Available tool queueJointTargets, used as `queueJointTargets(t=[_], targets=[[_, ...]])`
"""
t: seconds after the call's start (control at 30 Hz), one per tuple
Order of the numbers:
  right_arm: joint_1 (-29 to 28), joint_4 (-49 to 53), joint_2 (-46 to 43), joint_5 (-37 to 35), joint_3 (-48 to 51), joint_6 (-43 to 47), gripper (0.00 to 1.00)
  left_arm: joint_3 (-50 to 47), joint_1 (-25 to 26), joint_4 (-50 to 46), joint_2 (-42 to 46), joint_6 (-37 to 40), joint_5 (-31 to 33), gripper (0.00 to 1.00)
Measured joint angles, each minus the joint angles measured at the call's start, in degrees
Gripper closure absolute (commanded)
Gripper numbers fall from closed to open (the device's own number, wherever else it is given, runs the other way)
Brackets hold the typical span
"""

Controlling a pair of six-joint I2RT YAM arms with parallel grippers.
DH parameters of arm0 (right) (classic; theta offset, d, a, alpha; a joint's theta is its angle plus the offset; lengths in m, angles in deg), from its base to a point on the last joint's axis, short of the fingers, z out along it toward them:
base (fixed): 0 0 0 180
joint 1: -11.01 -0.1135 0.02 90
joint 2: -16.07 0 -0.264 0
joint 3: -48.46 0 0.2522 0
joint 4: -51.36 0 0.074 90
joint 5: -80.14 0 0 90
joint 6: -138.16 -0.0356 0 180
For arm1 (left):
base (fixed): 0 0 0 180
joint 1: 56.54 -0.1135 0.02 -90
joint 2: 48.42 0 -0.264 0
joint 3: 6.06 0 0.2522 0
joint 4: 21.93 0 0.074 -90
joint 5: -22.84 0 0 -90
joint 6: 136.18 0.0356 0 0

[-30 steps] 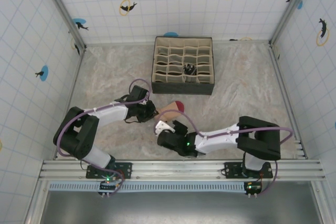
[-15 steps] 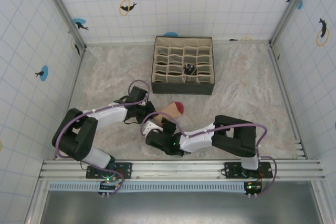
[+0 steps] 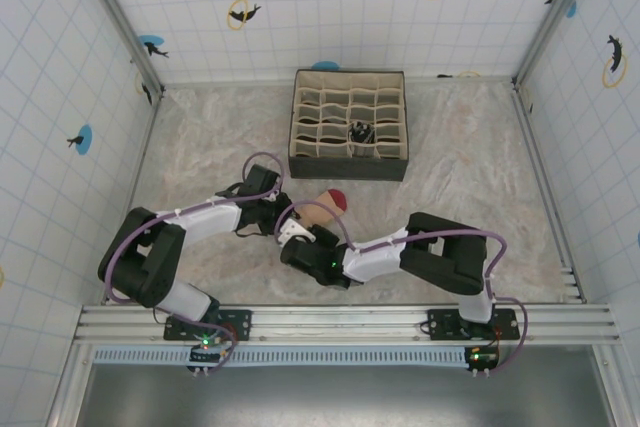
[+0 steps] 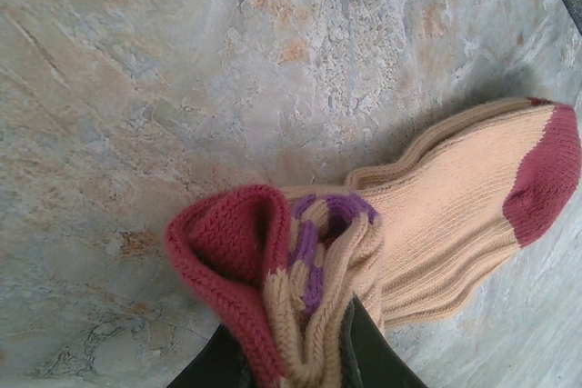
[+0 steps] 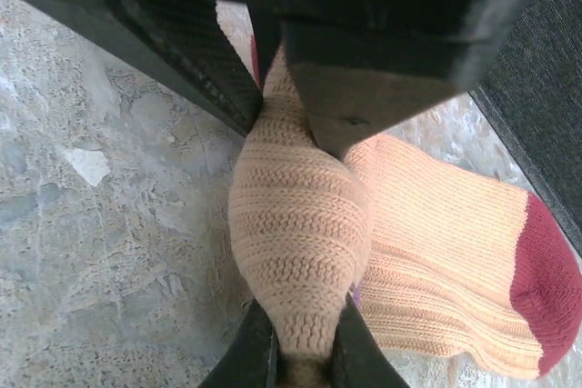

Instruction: Roll the socks

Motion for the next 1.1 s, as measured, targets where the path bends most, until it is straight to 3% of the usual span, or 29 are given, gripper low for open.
queueJointTargets(t=[0.13, 0.2, 0.27, 0.77, 1.1], targets=[[0.8, 0.0, -1.1, 2.5, 0.9, -2.4, 1.00, 0.0, 0.0, -0.2, 0.4, -0.6, 0.1, 0.52], [1.7, -0.2, -2.1, 4.6, 1.8, -4.4, 1.00, 0.0, 0.0, -0.6, 1.0, -0.7, 0.2, 0.31], [2.9, -0.6, -3.3, 7.3, 2.7, -6.5, 1.00, 0.0, 0.0, -0.9, 1.8, -0.7, 0.3, 0.24], [16.0, -13.1, -8.9, 36.3, 12.2, -26.0, 1.00, 0.0, -0.2, 0.0, 7.0, -1.0, 1.9, 0.21], [20.7, -19.5, -9.0, 47.3, 15.8, -38.6, 1.00, -0.9, -0.2, 2.5, 8.1, -1.1, 1.9, 0.25]])
